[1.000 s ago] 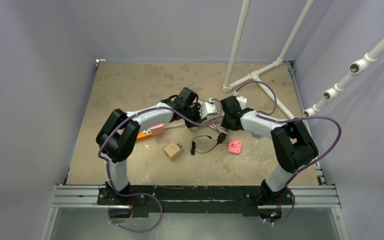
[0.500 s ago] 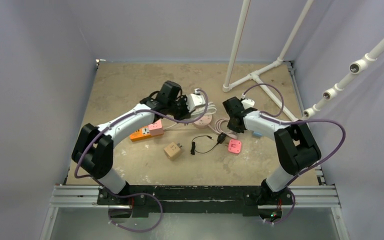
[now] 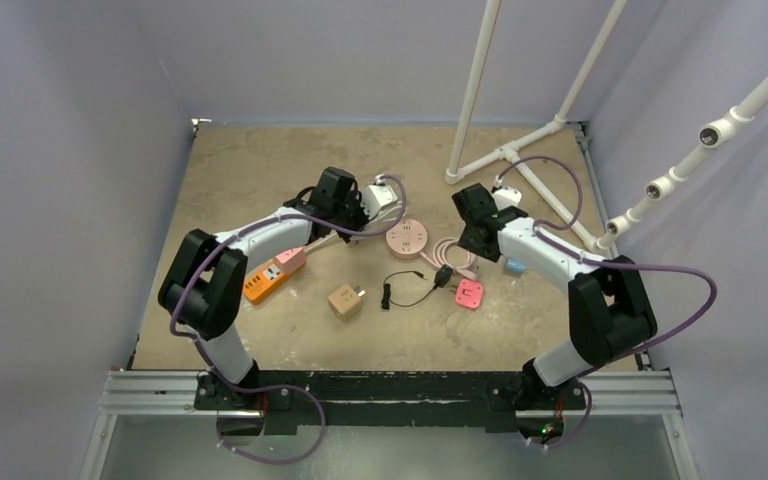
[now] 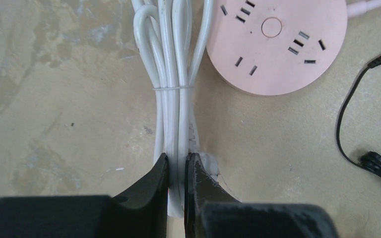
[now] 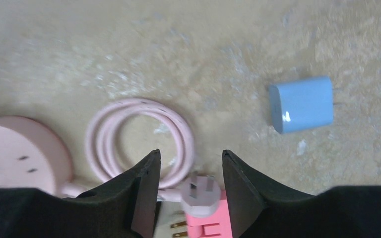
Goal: Insert the plug
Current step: Move the socket to the center of the board.
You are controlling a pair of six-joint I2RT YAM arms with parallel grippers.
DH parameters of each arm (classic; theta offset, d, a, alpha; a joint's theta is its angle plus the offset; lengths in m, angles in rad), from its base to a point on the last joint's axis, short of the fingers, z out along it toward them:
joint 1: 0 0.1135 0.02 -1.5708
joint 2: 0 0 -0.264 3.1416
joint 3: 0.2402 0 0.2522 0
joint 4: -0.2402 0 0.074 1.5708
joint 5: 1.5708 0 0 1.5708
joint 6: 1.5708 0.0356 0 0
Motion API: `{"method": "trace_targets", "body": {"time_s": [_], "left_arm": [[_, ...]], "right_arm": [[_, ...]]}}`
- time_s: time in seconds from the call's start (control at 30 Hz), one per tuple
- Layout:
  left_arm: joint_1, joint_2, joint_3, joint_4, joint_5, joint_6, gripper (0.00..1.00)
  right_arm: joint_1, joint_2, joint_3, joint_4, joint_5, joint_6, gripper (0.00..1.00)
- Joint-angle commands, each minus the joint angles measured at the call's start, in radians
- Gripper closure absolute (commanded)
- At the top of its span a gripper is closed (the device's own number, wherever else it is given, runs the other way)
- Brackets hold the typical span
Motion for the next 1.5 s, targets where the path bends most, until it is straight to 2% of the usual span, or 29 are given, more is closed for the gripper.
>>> {"method": "trace_targets", "body": {"time_s": [0.0,0.1,0.17,0.2,0.23,0.27,0.3,0.33,0.37,0.57,0.67,0.8,1.0,1.2,1.23,1.33,1.47], "left_arm": [[-0.009,0.035,0.002,0.061,-0.022,-0.026,1.0],[-0.009,0.046,0.011,0.048,-0.024,-0.024,1.0],[-0.014,0.044,0.012,0.037,-0.028,-0.023,0.9],[-0.015,0.041,0.011,0.032,-0.032,-0.023,0.81],[-0.015,0.038,0.012,0.025,-0.035,-0.023,0.67],[-0.017,0.027,0.009,0.019,-0.041,-0.023,0.5],[-0.016,0.014,0.007,0.014,-0.043,-0.02,0.28],[-0.015,-0.001,0.006,0.006,-0.042,-0.012,0.2],[-0.015,-0.02,0.007,-0.005,-0.042,-0.001,0.17],[-0.01,-0.147,0.029,-0.145,0.034,0.079,0.1],[-0.009,-0.204,0.024,-0.232,0.102,0.118,0.1],[-0.007,-0.256,0.003,-0.314,0.125,0.147,0.09],[-0.006,-0.298,-0.032,-0.416,0.17,0.216,0.1],[-0.005,-0.345,-0.07,-0.616,0.289,0.452,0.08],[-0.005,-0.353,-0.08,-0.638,0.299,0.498,0.04],[-0.007,-0.368,-0.101,-0.676,0.323,0.61,0.01],[-0.018,-0.356,-0.103,-0.708,0.327,0.752,0.01]], "right_arm": [[0.009,-0.002,0.122,0.069,0.025,-0.064,0.5],[0.019,0.099,0.206,0.099,0.015,-0.084,0.51],[0.025,0.162,0.244,0.142,0.004,-0.098,0.53],[0.026,0.193,0.258,0.164,0.0,-0.102,0.53],[0.027,0.224,0.274,0.185,-0.004,-0.103,0.54],[0.028,0.253,0.287,0.206,-0.009,-0.104,0.55],[0.031,0.282,0.299,0.22,-0.011,-0.105,0.56],[0.034,0.304,0.309,0.233,-0.011,-0.107,0.57],[0.038,0.327,0.315,0.242,-0.008,-0.108,0.58],[0.071,0.388,0.297,0.305,-0.011,-0.132,0.58],[0.12,0.385,0.26,0.341,-0.028,-0.142,0.57],[0.19,0.381,0.224,0.354,-0.037,-0.138,0.57],[0.244,0.301,0.119,0.317,-0.023,-0.081,0.58],[0.251,0.18,-0.019,0.307,-0.024,-0.042,0.56],[0.251,0.169,-0.02,0.303,-0.019,-0.042,0.54],[0.252,0.147,0.012,0.287,-0.013,-0.057,0.47],[0.252,0.124,0.1,0.25,-0.018,-0.096,0.38]]}}
